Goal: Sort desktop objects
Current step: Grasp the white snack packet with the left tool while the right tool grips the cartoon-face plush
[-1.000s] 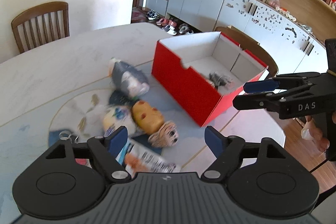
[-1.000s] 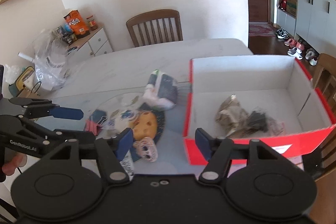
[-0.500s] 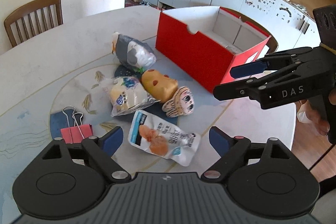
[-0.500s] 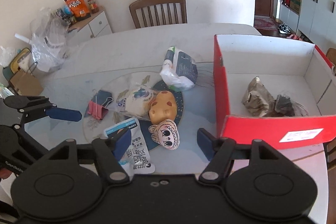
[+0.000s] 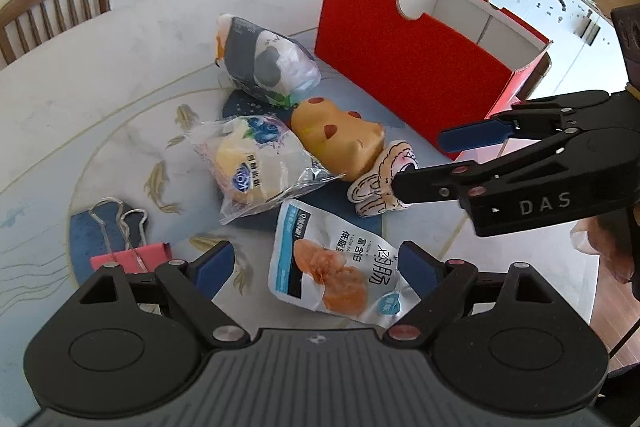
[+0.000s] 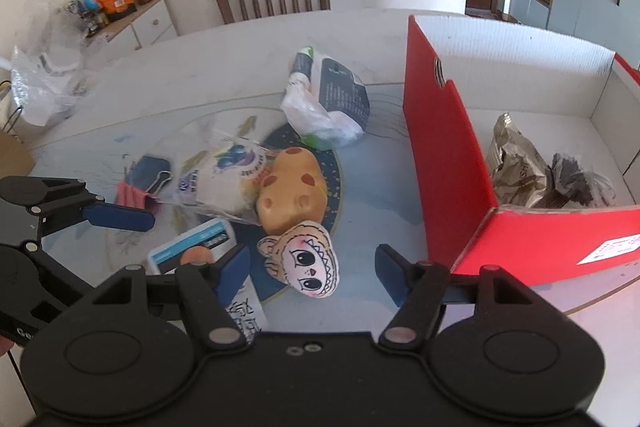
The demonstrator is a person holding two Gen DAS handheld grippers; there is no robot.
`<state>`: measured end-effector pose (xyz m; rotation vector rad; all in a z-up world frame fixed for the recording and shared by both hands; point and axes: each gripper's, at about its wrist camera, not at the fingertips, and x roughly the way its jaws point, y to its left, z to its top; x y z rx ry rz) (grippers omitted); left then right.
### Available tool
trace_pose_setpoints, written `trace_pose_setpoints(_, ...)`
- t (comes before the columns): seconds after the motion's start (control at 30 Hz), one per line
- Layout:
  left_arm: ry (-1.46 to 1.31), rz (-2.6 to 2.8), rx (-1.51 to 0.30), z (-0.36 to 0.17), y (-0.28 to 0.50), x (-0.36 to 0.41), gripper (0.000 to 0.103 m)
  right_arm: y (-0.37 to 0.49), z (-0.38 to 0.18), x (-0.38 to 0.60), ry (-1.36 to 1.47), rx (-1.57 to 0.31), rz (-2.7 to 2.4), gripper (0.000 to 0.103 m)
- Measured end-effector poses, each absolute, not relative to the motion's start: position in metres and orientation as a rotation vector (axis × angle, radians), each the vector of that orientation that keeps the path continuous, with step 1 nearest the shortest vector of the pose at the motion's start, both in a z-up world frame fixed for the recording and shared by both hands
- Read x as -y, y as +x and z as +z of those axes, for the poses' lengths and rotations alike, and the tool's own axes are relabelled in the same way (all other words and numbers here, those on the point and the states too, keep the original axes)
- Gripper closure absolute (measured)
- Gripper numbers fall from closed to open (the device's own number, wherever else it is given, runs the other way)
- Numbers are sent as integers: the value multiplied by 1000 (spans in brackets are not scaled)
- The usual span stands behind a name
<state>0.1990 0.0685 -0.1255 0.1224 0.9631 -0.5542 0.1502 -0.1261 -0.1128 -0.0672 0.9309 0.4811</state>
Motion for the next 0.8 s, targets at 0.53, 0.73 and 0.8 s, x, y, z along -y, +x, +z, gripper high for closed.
trace_pose_setpoints(0.53,123,-599,-979,-145,201,-59,14,158,-129,119,-88,-988,491,34)
trace_pose_setpoints(0.73,174,-602,-947,-148,194,-49,14,160,-135,118,-88,-1005,491,35)
trace_pose_setpoints(0.8,195,-603,-938,-148,190,-46,14,160,-138,117,-90,-1012,490,36)
